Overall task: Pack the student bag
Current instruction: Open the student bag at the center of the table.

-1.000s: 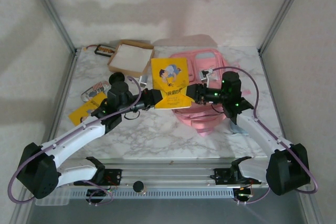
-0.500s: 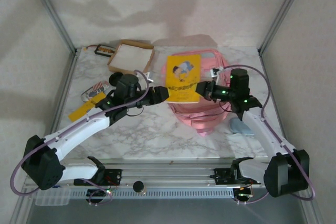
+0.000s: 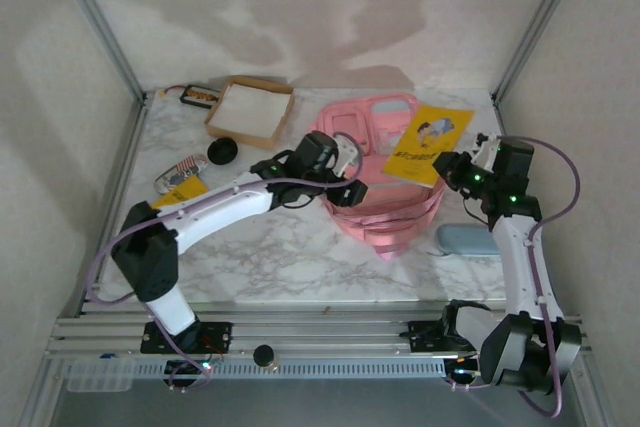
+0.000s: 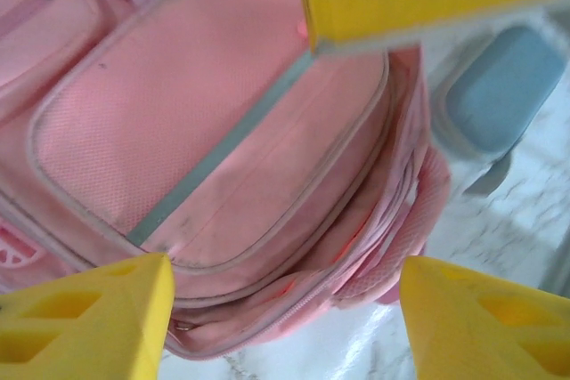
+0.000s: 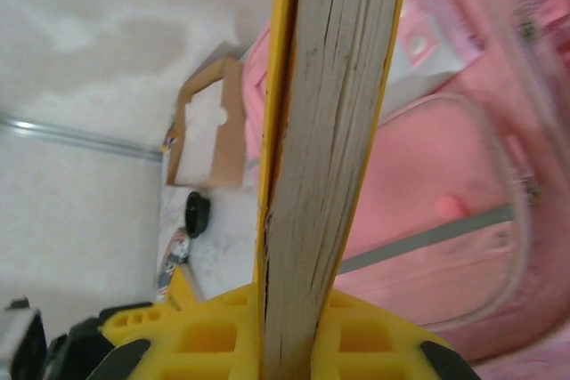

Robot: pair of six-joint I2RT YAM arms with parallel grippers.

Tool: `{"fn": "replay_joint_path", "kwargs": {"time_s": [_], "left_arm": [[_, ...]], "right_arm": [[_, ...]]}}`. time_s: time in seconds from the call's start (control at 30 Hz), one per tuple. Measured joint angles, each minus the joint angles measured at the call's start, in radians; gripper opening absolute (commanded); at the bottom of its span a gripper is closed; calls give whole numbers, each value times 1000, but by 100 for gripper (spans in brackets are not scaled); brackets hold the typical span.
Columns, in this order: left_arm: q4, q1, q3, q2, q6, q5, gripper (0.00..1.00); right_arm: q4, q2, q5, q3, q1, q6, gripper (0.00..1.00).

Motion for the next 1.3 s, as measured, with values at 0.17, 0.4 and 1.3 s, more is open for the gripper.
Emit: {"fn": "replay_joint_path", "kwargs": {"time_s": [0.17,0.4,1.3], "left_arm": [[-37,-35,67,108,144,-37,74],[-32,-42,93,202,278,-128,82],[-27,-72,286,426,470,-282,15]], "right_arm": [[-38,-27,17,0,-73,-23,0],[-48,-30,-29,1,-137,-24,0],[-61,-48,-111,1,-186,-6,0]]}}
